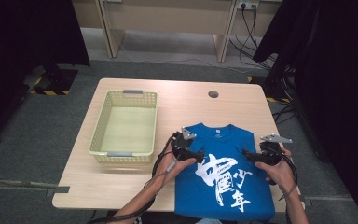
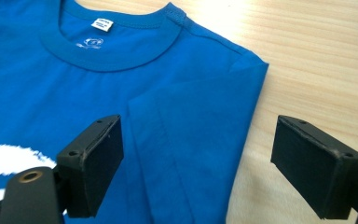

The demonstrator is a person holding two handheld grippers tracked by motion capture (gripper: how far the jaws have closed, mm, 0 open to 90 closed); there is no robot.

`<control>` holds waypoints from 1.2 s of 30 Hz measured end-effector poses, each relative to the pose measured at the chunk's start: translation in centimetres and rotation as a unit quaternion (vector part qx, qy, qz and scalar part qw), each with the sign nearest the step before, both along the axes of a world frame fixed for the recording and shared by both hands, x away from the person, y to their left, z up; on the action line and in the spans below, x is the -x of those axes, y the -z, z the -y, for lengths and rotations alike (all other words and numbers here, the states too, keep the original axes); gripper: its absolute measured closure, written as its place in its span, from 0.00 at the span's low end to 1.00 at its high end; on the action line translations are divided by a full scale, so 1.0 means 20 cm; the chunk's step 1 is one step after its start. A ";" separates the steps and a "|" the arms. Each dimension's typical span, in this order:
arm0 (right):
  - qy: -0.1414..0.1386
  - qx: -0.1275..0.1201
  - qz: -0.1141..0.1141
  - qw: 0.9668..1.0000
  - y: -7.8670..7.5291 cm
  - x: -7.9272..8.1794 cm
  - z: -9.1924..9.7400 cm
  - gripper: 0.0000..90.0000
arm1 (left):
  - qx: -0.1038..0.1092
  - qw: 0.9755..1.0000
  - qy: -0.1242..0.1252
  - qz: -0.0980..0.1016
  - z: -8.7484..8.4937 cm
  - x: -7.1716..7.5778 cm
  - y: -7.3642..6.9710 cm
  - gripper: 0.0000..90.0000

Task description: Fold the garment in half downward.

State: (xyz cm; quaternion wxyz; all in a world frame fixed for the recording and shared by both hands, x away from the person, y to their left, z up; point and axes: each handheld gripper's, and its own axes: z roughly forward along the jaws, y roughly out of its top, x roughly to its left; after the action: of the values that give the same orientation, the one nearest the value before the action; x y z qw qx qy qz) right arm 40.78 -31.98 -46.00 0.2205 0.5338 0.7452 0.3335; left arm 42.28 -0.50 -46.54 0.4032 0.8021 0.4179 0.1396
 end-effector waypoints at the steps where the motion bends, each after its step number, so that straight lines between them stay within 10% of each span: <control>1: 0.001 -0.001 -0.002 1.000 0.00 -0.01 0.00 0.19 | -0.003 1.000 -0.002 -0.001 0.00 -0.01 0.00 0.08; 29: 0.010 0.009 -0.021 1.000 0.06 -0.25 -0.02 0.22 | -0.028 0.998 -0.054 -0.016 0.03 -0.25 0.06 0.07; 33: 0.002 0.008 -0.013 1.000 0.06 -0.26 -0.02 0.37 | -0.044 0.998 -0.038 0.008 0.04 -0.25 0.07 0.15; 36: -0.004 0.005 -0.012 1.000 0.06 -0.25 -0.02 0.50 | -0.037 0.999 -0.023 0.009 0.04 -0.24 0.06 0.41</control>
State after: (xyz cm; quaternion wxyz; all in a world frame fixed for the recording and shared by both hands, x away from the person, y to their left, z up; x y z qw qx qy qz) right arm 45.83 -31.51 -47.16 0.2133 0.5335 0.7516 0.3240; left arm 47.11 -1.21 -47.68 0.3738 0.8051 0.4273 0.1717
